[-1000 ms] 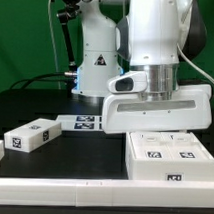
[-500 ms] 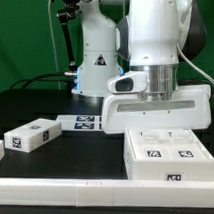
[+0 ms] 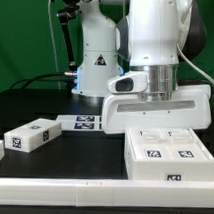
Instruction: Assemble cabinet
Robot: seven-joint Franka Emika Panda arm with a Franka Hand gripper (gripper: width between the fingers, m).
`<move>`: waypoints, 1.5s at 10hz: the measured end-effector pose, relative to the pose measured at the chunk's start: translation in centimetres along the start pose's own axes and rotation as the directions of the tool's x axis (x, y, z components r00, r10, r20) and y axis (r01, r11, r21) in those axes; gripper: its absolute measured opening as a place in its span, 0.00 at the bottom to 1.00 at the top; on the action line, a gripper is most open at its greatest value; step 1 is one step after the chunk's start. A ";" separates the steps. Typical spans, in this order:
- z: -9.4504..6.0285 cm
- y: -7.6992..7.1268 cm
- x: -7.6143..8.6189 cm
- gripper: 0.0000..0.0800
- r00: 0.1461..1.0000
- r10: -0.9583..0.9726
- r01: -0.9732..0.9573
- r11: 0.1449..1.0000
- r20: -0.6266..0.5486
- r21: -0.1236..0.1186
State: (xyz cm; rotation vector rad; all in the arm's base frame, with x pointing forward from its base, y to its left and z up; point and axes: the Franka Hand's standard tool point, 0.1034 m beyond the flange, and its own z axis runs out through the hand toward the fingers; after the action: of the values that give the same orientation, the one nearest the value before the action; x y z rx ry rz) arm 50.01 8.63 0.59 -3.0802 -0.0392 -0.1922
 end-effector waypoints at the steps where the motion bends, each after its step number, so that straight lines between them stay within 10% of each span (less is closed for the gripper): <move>1: -0.8 0.1 0.2 0.00 1.000 -0.021 0.021 1.000 0.007 0.000; 6: -5.6 0.9 1.6 0.00 0.996 -0.067 0.067 0.998 0.060 0.008; 11: -5.3 0.9 1.4 0.00 0.996 -0.069 0.068 0.998 0.063 0.008; 15: -9.2 1.1 3.1 0.00 0.991 -0.076 0.075 0.997 0.106 0.017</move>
Offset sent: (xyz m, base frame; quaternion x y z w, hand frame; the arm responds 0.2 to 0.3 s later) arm 0.0089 0.0026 0.0443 0.0478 -0.0288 0.0082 0.9984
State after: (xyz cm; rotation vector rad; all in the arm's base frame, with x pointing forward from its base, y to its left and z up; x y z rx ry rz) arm 51.95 7.07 10.01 -3.0750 -0.1613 -0.0300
